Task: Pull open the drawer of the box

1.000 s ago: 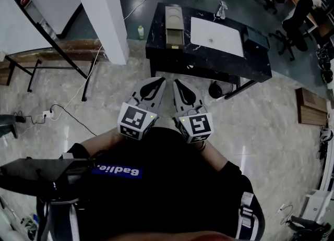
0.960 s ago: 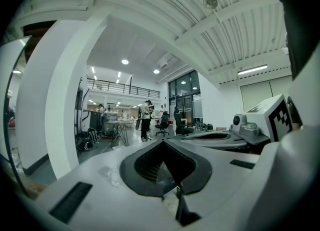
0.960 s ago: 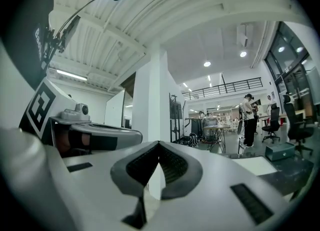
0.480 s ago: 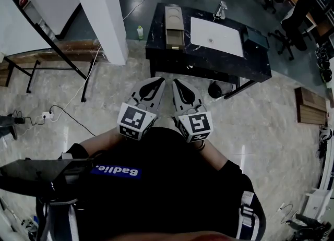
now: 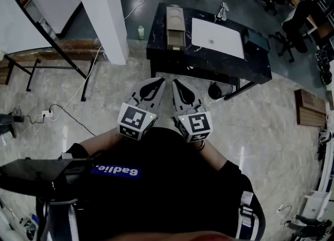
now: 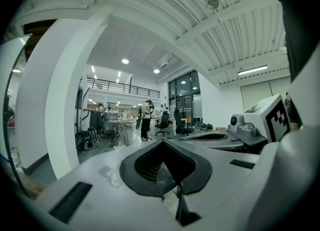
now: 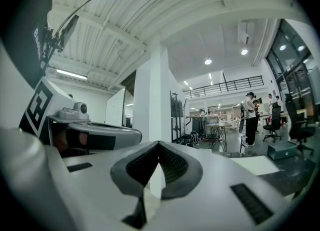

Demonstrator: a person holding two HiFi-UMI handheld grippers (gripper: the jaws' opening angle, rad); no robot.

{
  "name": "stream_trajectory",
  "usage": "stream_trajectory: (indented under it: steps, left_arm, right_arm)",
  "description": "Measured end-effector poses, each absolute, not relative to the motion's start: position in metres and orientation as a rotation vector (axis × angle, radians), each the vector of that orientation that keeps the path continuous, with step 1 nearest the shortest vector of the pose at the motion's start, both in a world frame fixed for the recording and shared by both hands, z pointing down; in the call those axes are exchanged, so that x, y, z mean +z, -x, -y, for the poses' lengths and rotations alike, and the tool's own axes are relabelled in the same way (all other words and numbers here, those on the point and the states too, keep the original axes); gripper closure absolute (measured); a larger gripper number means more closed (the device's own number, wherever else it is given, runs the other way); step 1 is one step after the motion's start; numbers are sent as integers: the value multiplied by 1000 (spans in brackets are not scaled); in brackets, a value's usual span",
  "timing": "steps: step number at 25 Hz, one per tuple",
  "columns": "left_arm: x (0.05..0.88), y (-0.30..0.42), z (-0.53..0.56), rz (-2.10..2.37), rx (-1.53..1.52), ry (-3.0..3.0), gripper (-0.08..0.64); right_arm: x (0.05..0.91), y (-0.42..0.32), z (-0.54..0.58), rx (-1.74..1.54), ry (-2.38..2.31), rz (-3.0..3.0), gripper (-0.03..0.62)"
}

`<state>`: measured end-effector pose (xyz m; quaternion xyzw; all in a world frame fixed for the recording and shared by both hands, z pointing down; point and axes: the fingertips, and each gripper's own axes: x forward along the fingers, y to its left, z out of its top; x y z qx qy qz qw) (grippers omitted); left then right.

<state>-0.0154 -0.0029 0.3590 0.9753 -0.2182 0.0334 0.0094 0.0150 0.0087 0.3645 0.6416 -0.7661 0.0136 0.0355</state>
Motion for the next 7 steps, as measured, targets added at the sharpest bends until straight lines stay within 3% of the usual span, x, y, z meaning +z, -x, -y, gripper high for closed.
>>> stream_trajectory:
  steps: [7]
  left_arm:
    - [359,14,4,676,101,-3041,565]
  right_arm:
    - [365,-17,-7,50,-1970,2353,593]
